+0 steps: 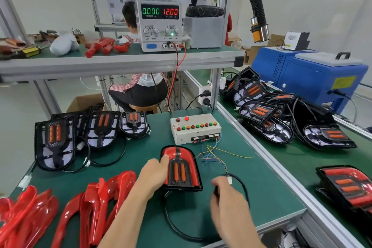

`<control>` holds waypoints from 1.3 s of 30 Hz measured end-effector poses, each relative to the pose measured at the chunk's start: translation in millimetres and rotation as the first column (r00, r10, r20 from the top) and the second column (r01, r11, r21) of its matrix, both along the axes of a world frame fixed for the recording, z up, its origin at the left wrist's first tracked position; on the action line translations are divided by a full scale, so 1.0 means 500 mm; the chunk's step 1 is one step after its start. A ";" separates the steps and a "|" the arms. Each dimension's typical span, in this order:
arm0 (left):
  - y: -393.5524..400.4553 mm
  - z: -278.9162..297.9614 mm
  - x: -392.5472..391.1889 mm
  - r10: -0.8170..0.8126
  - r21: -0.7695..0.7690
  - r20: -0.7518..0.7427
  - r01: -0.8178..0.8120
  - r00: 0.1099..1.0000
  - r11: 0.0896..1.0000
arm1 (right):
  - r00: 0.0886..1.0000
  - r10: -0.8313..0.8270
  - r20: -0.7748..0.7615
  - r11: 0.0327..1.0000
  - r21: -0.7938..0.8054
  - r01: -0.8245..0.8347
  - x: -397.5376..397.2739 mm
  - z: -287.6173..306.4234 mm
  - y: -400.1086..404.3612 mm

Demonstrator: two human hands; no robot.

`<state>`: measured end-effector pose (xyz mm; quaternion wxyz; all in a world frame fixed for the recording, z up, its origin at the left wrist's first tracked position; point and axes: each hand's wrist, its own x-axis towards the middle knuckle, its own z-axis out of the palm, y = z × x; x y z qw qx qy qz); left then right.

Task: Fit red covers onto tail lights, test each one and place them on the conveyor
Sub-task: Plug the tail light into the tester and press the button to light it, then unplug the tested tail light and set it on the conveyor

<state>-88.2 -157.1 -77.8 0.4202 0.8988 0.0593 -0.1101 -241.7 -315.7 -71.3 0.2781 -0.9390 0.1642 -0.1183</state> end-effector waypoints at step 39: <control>-0.047 0.042 -0.168 0.077 -0.812 -0.001 -0.045 0.997 0.582 | 0.890 -0.444 0.103 0.485 0.863 0.143 0.008 -0.056 0.010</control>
